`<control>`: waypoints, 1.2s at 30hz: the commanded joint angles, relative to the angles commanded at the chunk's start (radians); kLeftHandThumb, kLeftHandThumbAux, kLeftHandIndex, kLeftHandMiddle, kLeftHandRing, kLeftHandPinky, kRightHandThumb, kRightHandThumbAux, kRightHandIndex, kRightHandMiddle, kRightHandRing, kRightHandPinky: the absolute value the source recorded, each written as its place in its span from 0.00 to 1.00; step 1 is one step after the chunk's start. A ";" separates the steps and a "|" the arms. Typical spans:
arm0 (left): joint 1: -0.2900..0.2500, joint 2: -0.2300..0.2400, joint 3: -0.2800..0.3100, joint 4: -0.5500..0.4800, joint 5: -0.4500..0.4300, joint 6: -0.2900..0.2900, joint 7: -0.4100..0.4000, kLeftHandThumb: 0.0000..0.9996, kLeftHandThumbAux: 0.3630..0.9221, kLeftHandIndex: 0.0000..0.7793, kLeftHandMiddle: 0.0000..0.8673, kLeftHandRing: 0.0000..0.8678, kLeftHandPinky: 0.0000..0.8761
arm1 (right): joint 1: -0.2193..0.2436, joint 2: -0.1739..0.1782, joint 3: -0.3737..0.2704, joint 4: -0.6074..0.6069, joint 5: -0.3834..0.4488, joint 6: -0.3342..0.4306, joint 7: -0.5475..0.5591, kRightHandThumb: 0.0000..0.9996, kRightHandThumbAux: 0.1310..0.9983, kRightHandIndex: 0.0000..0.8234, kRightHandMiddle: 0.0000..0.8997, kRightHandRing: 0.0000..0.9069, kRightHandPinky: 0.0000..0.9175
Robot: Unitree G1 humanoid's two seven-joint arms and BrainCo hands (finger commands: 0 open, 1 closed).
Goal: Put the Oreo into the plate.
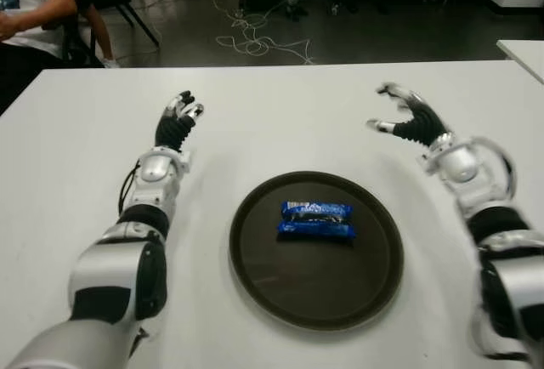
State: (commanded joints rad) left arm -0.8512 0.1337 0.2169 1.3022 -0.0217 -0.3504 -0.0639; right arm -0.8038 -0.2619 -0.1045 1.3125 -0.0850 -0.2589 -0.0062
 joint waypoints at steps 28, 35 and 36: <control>-0.009 -0.009 -0.021 -0.004 0.018 0.023 0.012 0.16 0.41 0.07 0.16 0.14 0.12 | -0.017 0.018 0.023 -0.001 -0.049 0.018 -0.102 0.68 0.69 0.50 0.48 0.52 0.55; -0.010 -0.008 -0.033 -0.004 0.026 0.029 0.011 0.15 0.42 0.08 0.18 0.15 0.13 | -0.017 0.019 0.034 0.002 -0.064 0.018 -0.119 0.68 0.69 0.50 0.49 0.53 0.55; -0.011 -0.008 -0.034 -0.003 0.027 0.029 0.011 0.15 0.43 0.08 0.18 0.15 0.13 | -0.017 0.019 0.035 0.002 -0.065 0.018 -0.121 0.68 0.69 0.50 0.49 0.53 0.55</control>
State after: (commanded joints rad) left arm -0.8618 0.1262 0.1831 1.2987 0.0052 -0.3209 -0.0531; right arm -0.8208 -0.2427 -0.0699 1.3144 -0.1502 -0.2410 -0.1269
